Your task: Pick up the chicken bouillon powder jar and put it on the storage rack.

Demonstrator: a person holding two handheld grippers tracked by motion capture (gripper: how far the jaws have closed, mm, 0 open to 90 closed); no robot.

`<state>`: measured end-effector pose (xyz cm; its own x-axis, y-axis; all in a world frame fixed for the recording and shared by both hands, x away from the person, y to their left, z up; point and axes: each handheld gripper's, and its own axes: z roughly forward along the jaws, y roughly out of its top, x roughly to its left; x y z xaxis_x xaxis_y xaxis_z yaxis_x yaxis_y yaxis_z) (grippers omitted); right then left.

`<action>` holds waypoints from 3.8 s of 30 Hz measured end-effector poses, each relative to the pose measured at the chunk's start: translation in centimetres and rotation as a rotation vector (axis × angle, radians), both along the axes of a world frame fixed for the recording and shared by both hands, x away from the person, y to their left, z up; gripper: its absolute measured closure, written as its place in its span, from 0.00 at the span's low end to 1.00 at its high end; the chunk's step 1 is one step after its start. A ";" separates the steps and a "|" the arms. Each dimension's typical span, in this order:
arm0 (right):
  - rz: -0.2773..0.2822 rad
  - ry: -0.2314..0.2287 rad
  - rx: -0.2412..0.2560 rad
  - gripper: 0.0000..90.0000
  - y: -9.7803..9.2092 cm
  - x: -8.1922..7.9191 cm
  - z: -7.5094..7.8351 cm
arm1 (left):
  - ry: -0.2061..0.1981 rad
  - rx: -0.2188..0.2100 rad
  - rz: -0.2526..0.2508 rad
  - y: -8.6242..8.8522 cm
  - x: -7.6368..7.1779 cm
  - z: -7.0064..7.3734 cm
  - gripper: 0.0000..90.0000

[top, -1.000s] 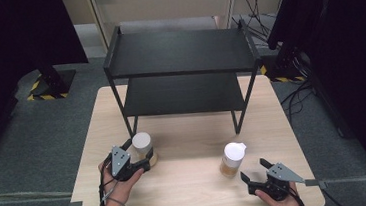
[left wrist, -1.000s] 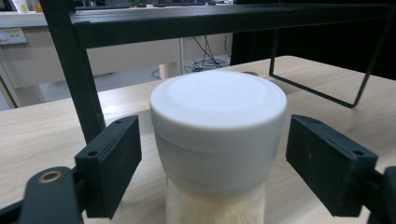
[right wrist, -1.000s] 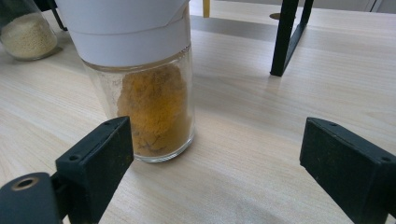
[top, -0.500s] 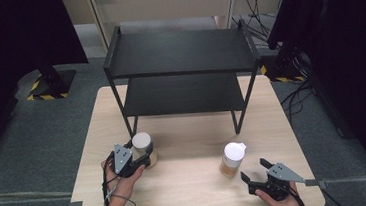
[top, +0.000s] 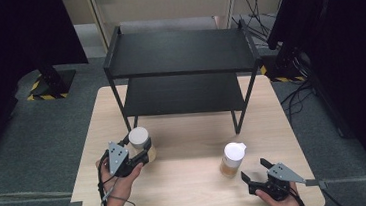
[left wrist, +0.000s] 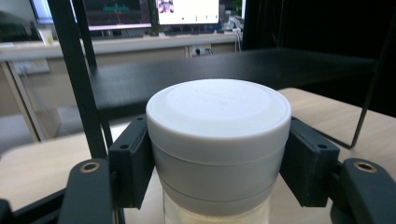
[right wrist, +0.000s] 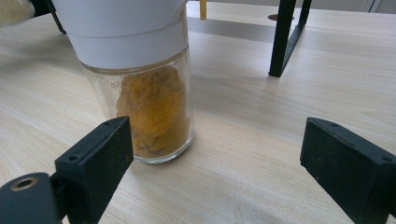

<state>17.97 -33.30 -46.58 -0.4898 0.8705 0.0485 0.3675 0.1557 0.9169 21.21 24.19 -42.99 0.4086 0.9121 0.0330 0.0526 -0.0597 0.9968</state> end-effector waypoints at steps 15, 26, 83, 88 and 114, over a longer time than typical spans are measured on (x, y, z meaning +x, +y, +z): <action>-0.003 -0.003 0.002 0.11 0.0 0.0 0.0 | -0.082 -0.055 0.031 -1.1 -0.1 4.5 0.38; -0.005 -0.003 0.003 0.11 0.0 -0.1 -0.1 | -0.146 -0.081 0.056 -2.1 0.0 7.2 0.38; -0.008 -0.005 0.015 0.11 -0.2 -0.1 -0.2 | -0.277 -0.123 0.123 -2.9 3.2 18.7 0.38; -0.007 -0.006 0.016 0.11 -0.2 -0.1 -0.2 | -0.273 -0.114 0.128 -3.1 3.8 19.4 0.38; -0.003 -0.012 0.020 0.11 -0.2 -0.3 -0.3 | -0.233 -0.090 0.161 -4.0 8.1 20.8 0.38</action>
<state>17.72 -33.53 -46.85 -0.4878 0.8709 0.0599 0.3572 0.1365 0.9240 29.31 20.21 -22.17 0.2494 0.9681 0.0254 -0.1764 0.0196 0.9841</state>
